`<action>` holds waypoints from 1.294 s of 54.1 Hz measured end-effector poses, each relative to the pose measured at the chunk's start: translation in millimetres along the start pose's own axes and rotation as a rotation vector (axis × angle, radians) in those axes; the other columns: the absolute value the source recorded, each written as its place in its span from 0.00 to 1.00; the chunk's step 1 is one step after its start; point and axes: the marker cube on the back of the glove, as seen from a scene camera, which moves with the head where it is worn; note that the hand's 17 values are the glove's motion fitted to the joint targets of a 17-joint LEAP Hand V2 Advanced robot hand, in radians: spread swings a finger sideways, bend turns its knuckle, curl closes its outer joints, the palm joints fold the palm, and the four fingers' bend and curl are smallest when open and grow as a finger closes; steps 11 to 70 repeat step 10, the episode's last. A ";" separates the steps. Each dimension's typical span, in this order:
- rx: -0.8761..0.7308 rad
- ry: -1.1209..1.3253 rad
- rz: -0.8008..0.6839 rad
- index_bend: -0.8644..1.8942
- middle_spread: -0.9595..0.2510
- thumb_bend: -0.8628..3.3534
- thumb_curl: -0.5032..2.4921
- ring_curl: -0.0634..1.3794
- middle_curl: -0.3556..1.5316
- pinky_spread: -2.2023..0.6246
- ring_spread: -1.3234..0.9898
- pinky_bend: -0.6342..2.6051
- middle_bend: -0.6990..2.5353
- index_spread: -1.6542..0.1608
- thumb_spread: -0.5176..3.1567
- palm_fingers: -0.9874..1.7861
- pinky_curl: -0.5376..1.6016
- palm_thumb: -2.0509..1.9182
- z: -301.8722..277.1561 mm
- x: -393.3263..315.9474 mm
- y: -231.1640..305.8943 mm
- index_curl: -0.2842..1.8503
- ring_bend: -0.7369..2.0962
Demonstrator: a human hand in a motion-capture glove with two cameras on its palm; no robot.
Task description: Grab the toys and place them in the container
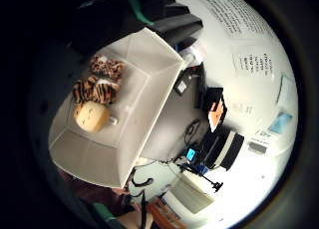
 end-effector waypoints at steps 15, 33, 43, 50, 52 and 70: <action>-0.003 -0.001 -0.029 0.32 0.86 0.20 0.37 0.36 0.41 0.79 0.57 0.52 0.26 0.85 0.47 0.23 0.44 0.54 2.8 6.0 7.9 0.26 0.42; -0.003 -0.001 -0.029 0.32 0.86 0.20 0.37 0.36 0.41 0.79 0.57 0.52 0.26 0.85 0.47 0.23 0.44 0.54 2.8 6.0 7.9 0.26 0.42; -0.003 -0.001 -0.029 0.32 0.86 0.20 0.37 0.36 0.41 0.79 0.57 0.52 0.26 0.85 0.47 0.23 0.44 0.54 2.8 6.0 7.9 0.26 0.42; -0.003 -0.001 -0.029 0.32 0.86 0.20 0.37 0.36 0.41 0.79 0.57 0.52 0.26 0.85 0.47 0.23 0.44 0.54 2.8 6.0 7.9 0.26 0.42; -0.003 -0.001 -0.029 0.32 0.86 0.20 0.37 0.36 0.41 0.79 0.57 0.52 0.26 0.85 0.47 0.23 0.44 0.54 2.8 6.0 7.9 0.26 0.42; -0.003 -0.001 -0.029 0.32 0.86 0.20 0.37 0.36 0.41 0.79 0.57 0.52 0.26 0.85 0.47 0.23 0.44 0.54 2.8 6.0 7.9 0.26 0.42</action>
